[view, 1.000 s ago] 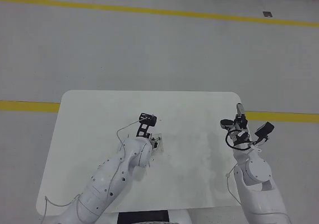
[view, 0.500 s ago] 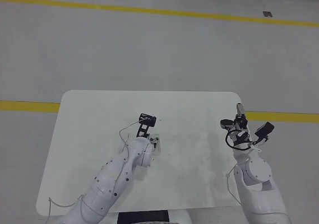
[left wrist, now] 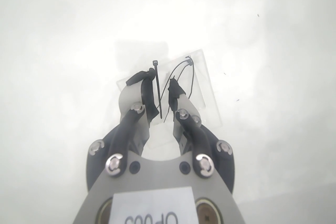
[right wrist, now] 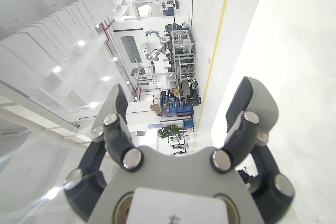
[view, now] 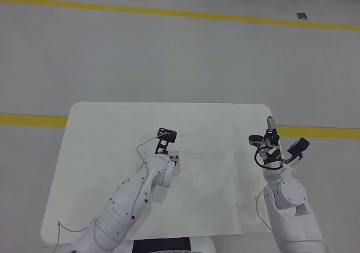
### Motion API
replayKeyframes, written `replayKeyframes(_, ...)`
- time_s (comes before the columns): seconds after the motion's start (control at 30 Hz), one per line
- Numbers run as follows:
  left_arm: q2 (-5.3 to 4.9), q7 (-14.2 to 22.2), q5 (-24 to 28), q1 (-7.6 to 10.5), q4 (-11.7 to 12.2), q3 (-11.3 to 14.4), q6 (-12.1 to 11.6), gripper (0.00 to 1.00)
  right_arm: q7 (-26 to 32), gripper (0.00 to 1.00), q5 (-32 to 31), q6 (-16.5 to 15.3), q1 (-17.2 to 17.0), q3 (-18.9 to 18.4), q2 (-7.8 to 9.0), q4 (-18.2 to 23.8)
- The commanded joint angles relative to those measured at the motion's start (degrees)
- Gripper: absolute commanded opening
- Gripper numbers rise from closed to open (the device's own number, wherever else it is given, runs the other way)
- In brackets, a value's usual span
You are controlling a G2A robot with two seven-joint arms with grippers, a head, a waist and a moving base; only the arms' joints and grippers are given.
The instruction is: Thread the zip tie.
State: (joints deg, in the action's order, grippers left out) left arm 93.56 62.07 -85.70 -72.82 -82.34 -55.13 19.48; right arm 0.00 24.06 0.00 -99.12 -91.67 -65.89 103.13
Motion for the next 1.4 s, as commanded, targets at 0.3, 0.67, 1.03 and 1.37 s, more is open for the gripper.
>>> replayKeyframes(0.3, 0.46, -0.49, 0.02, 0.78, 1.88, -0.26, 0.00, 0.16, 0.00, 1.00, 0.00, 0.00, 0.00, 0.00, 0.00, 0.00)
replayKeyframes(0.67, 0.77, -0.69, -0.22, 0.79, 2.45, -0.55, 0.00, 0.00, 0.00, 1.00, 0.00, 0.00, 0.00, 0.00, 0.00, 0.00)
replayKeyframes(1.03, 0.88, -0.56, -0.83, 0.31, 2.11, -0.78, 0.00, 0.06, 0.00, 1.00, 0.00, 0.00, 0.00, 0.00, 0.00, 0.00)
replayKeyframes(1.37, 1.02, -0.22, -1.84, -0.35, 1.42, -0.94, 0.00, 0.21, 0.00, 1.00, 0.00, 0.00, 0.00, 0.00, 0.00, 0.00)
